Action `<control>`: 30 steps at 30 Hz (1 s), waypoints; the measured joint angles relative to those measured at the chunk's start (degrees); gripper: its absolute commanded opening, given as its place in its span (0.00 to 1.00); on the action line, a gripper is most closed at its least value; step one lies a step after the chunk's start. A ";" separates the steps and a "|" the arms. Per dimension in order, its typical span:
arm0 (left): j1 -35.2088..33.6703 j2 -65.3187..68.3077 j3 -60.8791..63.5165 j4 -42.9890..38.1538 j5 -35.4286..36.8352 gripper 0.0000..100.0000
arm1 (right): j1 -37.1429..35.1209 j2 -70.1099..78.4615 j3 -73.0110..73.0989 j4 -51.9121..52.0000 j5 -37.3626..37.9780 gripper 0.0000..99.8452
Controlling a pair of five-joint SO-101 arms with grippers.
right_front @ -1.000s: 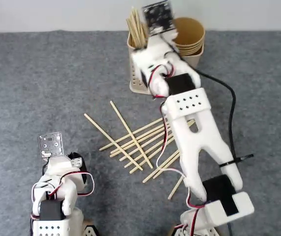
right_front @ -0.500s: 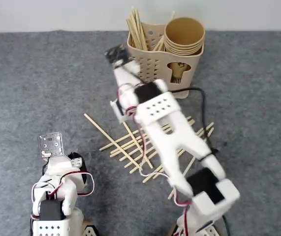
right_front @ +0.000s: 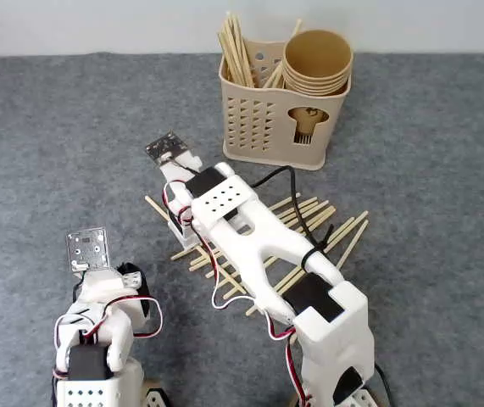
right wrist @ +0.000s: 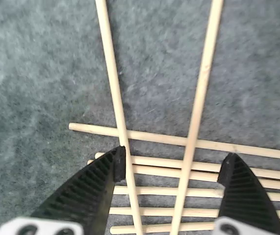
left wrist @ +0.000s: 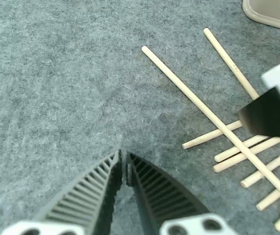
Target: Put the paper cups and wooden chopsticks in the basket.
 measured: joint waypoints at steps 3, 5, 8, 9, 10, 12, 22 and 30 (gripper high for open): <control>0.00 0.00 0.00 0.00 0.00 0.01 | -1.41 2.02 0.00 0.00 0.00 0.31; 0.00 0.00 0.00 0.00 0.00 0.01 | -2.29 3.96 0.00 -0.35 0.00 0.31; 0.00 0.00 0.00 0.00 0.00 0.01 | -2.02 6.42 -1.67 -1.93 0.00 0.31; 0.00 0.00 0.00 0.00 0.00 0.01 | -1.93 7.03 -2.11 -2.55 0.00 0.31; 0.00 0.00 0.00 0.00 0.00 0.01 | -1.93 7.56 -2.81 -2.99 0.00 0.31; 0.00 0.00 0.00 0.00 0.00 0.01 | -1.58 8.62 -4.31 -3.43 0.00 0.31; 0.00 0.00 0.00 0.00 0.00 0.01 | 0.62 12.04 -9.05 -3.52 0.00 0.07; 0.00 0.00 0.00 0.00 0.00 0.01 | 0.97 12.04 -9.23 -3.87 0.00 0.01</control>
